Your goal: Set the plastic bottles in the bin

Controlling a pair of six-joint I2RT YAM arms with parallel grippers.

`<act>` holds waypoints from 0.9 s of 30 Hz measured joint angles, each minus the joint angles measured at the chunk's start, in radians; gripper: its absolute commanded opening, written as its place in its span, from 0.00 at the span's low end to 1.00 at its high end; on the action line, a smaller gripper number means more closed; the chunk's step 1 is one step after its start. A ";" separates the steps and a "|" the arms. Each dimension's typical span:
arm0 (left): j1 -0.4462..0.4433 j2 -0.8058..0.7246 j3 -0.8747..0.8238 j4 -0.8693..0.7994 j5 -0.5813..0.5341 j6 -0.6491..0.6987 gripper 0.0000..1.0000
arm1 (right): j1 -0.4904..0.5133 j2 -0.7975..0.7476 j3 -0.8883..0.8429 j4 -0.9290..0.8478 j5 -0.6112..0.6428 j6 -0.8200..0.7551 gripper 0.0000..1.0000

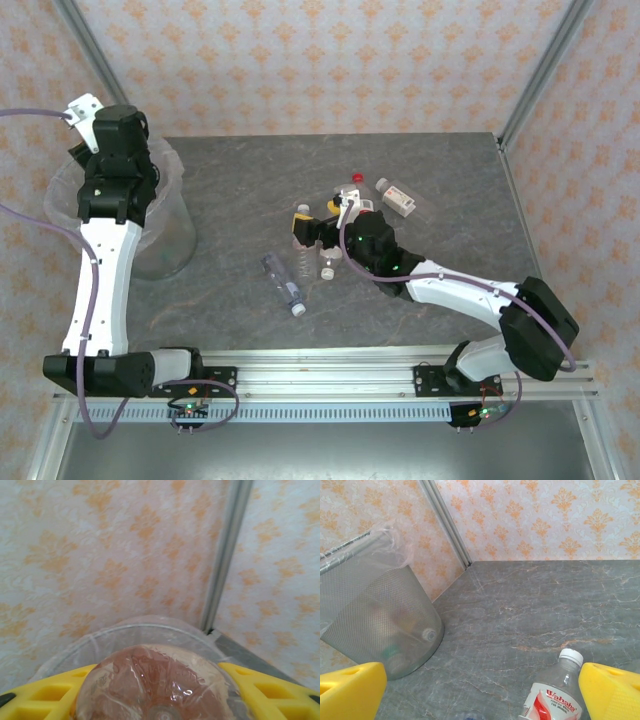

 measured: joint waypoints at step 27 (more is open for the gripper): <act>0.206 0.010 -0.244 0.004 -0.109 -0.201 0.57 | 0.000 0.058 0.059 -0.031 -0.020 0.027 0.99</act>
